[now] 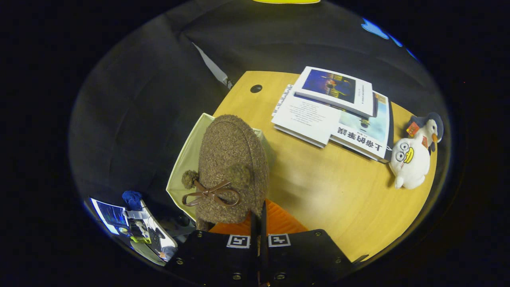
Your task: Open the storage box then place both shoes into the box .Put the left shoe in first, then the right shoe, with the right side of both shoes facing outward in a uniform manner.
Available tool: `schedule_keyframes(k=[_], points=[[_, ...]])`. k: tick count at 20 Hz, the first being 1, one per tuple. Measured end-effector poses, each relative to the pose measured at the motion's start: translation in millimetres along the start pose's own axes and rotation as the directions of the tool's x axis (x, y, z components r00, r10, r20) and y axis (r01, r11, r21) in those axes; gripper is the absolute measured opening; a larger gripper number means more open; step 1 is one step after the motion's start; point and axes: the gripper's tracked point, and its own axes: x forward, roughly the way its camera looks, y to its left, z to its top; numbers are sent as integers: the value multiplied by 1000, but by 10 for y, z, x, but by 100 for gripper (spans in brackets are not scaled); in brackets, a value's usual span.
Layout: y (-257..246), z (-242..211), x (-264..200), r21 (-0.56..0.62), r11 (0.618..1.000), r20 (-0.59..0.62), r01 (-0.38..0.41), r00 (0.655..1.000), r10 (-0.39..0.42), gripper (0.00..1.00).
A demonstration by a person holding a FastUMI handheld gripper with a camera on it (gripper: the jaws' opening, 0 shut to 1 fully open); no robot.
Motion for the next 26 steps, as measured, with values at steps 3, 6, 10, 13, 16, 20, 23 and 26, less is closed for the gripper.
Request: schedule_keyframes(k=[3,6,10,13,16,20,23,26], points=[[304,111,170,-34,999,-25,4,1000,-5,2],[612,131,354,-40,999,-64,-16,998,13,3],[751,129,572,-67,998,-93,8,996,-14,2],[812,176,663,-72,997,-94,24,995,-31,2],[863,227,722,-91,995,-81,34,996,-42,2],[844,323,685,-149,988,-25,47,998,-51,54],[804,414,544,-145,987,41,71,997,-66,98],[720,463,299,-116,991,99,69,993,-58,98]])
